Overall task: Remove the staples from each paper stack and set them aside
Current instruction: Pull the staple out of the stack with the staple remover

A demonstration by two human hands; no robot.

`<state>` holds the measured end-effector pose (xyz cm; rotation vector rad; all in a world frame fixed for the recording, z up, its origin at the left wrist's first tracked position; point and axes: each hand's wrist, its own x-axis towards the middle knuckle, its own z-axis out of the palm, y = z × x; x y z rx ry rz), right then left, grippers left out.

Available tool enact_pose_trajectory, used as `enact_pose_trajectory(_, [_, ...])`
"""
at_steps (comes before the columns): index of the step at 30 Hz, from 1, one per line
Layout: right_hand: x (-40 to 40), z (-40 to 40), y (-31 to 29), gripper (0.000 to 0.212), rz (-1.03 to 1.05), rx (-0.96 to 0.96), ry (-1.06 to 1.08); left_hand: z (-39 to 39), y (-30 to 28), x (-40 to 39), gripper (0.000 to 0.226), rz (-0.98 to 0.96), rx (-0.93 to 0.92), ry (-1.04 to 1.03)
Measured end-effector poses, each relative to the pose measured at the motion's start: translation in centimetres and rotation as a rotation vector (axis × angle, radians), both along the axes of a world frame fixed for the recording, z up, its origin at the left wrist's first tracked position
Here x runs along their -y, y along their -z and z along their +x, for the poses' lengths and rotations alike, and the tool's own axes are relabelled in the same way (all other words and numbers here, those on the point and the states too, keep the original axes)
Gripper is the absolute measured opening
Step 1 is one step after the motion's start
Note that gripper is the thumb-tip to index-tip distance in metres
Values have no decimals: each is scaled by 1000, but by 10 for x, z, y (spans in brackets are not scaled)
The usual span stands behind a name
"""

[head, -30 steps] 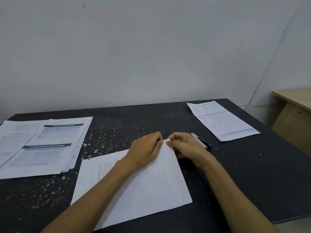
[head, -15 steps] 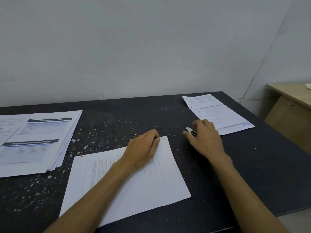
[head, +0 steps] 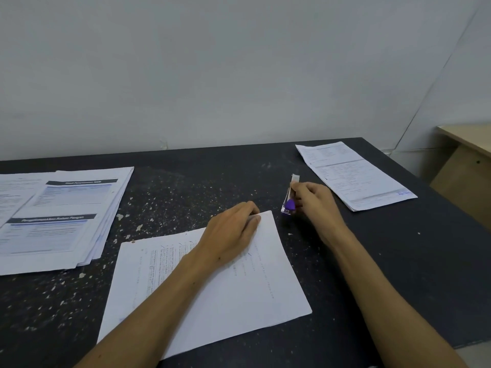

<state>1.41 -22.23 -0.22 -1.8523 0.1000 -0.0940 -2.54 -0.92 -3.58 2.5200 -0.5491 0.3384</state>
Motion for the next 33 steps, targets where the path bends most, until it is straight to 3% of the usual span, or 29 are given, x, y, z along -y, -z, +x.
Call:
enact_pose_trajectory(10, [-29, 5, -3, 53, 3, 2, 67, 2, 1, -3, 10, -74, -42, 5])
enact_pose_trajectory(18, [-45, 2, 17, 34, -38, 95, 117, 3, -1, -3, 10, -126, -29, 0])
enact_pose_trajectory(33, [-56, 6, 19, 45, -119, 145, 28, 5, 1, -4, 21, -122, 3, 20])
